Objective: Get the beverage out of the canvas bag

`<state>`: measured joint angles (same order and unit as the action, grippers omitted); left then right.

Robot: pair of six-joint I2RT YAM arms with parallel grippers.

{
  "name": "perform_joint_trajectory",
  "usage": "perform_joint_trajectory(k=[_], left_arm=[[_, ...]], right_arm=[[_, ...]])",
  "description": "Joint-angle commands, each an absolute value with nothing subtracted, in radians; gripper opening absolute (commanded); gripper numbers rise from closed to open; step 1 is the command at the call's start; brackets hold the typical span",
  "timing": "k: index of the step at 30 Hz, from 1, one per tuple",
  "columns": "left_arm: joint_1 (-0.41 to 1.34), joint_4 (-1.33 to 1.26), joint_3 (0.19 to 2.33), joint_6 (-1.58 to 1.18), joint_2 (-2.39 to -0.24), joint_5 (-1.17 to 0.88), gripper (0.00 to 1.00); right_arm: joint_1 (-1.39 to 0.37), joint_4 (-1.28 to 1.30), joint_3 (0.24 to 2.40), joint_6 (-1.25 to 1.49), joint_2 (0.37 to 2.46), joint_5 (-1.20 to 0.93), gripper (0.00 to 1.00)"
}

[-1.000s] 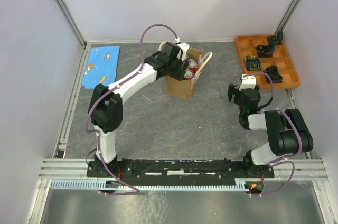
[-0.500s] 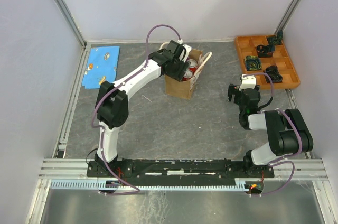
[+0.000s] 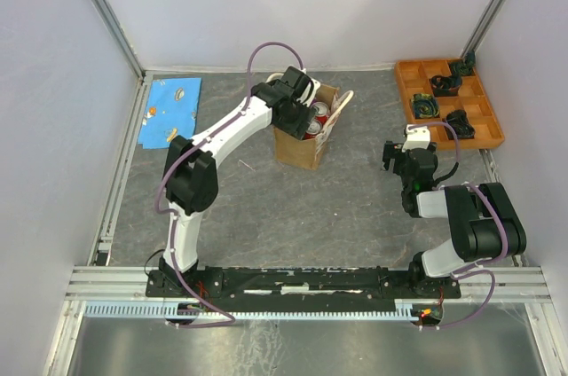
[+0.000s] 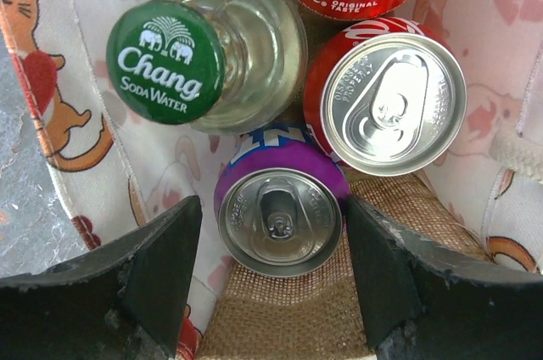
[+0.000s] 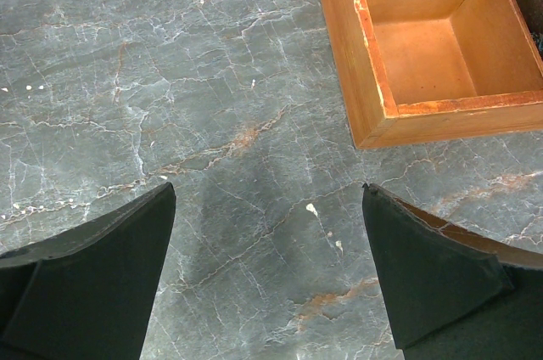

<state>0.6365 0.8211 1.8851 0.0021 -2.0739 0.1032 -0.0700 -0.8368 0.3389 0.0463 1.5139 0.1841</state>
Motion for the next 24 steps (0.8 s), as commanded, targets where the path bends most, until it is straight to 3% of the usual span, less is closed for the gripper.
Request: perform_joint_trajectory(k=[1,18,24], left_arm=[[0.634,0.988,1.915,0.002,-2.147,0.102,0.76],[0.623,1.145,1.946,0.033,-2.25,0.094,0.67],[0.623,1.215,1.968,0.045,-2.222,0.112,0.78]], right_arm=[[-0.066,-0.862,0.37,0.032,1.515,0.179,0.99],[-0.066,-0.862,0.37,0.031,1.515,0.179,0.99],[-0.066,-0.861,0.368,0.032,1.515,0.179,0.99]])
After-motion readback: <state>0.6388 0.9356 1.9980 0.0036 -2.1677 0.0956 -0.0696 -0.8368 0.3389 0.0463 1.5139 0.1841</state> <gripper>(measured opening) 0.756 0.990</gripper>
